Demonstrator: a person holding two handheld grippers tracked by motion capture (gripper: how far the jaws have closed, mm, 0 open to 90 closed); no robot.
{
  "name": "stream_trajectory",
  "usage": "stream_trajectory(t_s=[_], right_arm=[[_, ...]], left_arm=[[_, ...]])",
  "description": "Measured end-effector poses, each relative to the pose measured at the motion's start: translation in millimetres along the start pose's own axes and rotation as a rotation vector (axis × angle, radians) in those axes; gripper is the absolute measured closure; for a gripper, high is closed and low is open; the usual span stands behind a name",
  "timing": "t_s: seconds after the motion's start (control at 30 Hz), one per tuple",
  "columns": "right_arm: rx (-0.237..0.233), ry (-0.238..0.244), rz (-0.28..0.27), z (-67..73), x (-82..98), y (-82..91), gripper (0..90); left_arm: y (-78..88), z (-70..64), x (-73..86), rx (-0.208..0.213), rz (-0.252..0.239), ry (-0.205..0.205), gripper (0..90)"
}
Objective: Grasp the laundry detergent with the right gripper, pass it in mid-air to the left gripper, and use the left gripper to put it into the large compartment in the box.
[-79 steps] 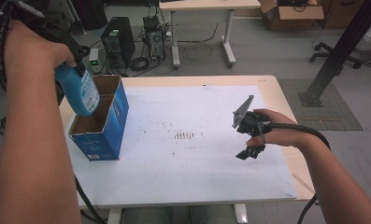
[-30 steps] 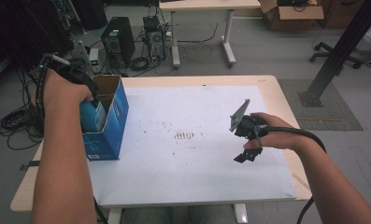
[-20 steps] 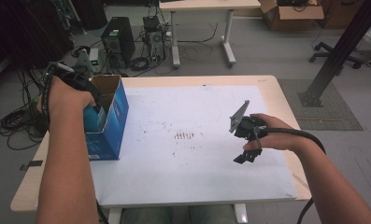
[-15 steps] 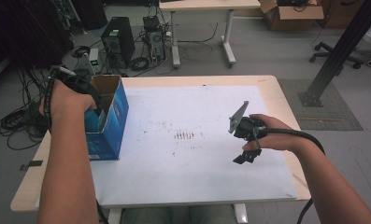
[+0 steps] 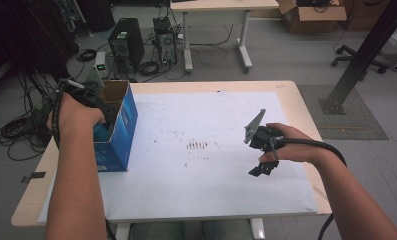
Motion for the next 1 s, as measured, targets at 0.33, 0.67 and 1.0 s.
stream_trajectory(t_s=[0.33,0.67,1.0], right_arm=[[0.003,-0.008,-0.003,0.2,4.4,1.0,3.3],[0.002,-0.010,-0.004,1.2,6.1,0.8,3.3],[0.000,-0.006,-0.005,2.9,3.3,-0.2,3.3]], left_arm=[[-10.6,-1.3,0.5,-0.012,0.017,-0.003,38.7],[-20.2,0.5,1.9,-0.004,0.026,0.001,38.7],[-21.1,1.3,2.1,0.000,0.025,0.000,38.6]])
Point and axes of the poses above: each handheld gripper's, and its own axes: y roughly backward along the jaws, x roughly out of its underside, z roughly to its left, the point moved 9 cm from there along -y, roughly forward along the jaws, and after that the axes turned 1 degree about -z, right-handed, at the moved point
